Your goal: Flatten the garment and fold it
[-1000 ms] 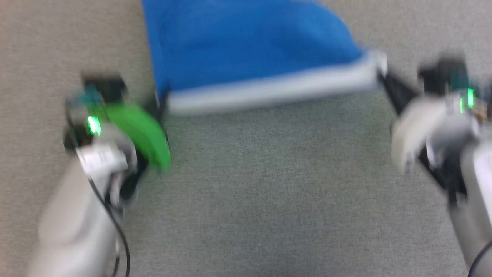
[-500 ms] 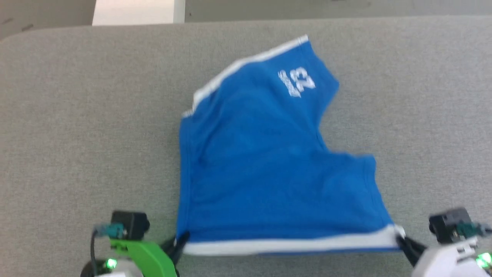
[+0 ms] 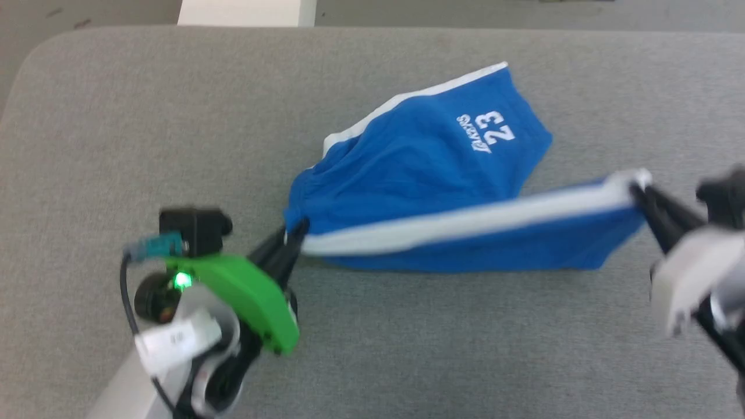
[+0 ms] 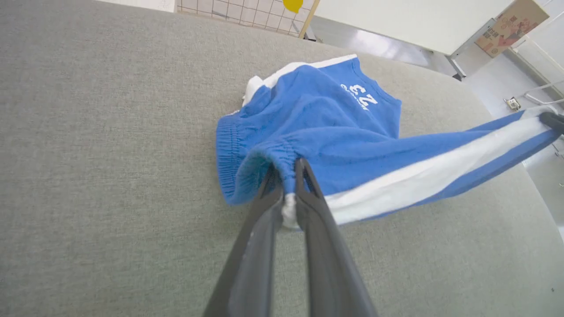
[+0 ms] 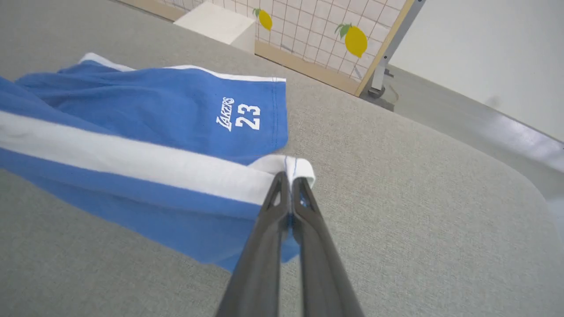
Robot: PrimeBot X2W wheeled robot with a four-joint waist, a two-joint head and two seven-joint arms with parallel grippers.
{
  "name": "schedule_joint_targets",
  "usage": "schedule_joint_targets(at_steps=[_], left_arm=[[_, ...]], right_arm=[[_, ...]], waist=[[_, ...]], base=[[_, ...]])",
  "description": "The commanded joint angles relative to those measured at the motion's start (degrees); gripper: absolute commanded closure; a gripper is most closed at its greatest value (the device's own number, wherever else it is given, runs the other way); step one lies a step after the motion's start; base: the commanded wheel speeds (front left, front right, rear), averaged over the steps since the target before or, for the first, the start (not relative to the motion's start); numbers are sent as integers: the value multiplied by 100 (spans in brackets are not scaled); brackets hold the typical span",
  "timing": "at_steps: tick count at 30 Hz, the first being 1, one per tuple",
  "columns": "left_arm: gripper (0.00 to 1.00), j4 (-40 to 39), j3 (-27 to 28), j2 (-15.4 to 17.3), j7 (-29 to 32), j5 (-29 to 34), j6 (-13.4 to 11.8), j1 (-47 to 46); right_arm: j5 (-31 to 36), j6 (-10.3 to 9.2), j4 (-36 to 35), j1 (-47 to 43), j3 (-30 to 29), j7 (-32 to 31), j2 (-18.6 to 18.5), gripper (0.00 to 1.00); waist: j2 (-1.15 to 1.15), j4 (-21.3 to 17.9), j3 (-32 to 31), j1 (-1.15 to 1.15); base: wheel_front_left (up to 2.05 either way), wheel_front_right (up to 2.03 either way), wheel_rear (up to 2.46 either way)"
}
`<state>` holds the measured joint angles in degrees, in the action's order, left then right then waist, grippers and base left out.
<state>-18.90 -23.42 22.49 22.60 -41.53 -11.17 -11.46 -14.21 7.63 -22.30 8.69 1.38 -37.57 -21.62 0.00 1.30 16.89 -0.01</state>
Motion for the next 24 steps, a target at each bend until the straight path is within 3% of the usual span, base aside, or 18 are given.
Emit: schedule_joint_targets(at_steps=[1,15,24], left_arm=[[100,153,55,-80,-40,-58,30,-254],[100,1887,165,-777,-382,-190,186,-1761],[100,2324,8,-1034,-596,-82,263,-2133]], right_arm=[[-43,-14,231,375,90,102,-73,100],[135,-14,3161,3733,1524,743,-440,100],[217,-14,4739,4999,2321,714,-482,100]], waist=[[0,158,199,1],[0,667,1290,1],[0,942,1689,1]], base=[[0,0,0],[0,0,0],[0,0,0]])
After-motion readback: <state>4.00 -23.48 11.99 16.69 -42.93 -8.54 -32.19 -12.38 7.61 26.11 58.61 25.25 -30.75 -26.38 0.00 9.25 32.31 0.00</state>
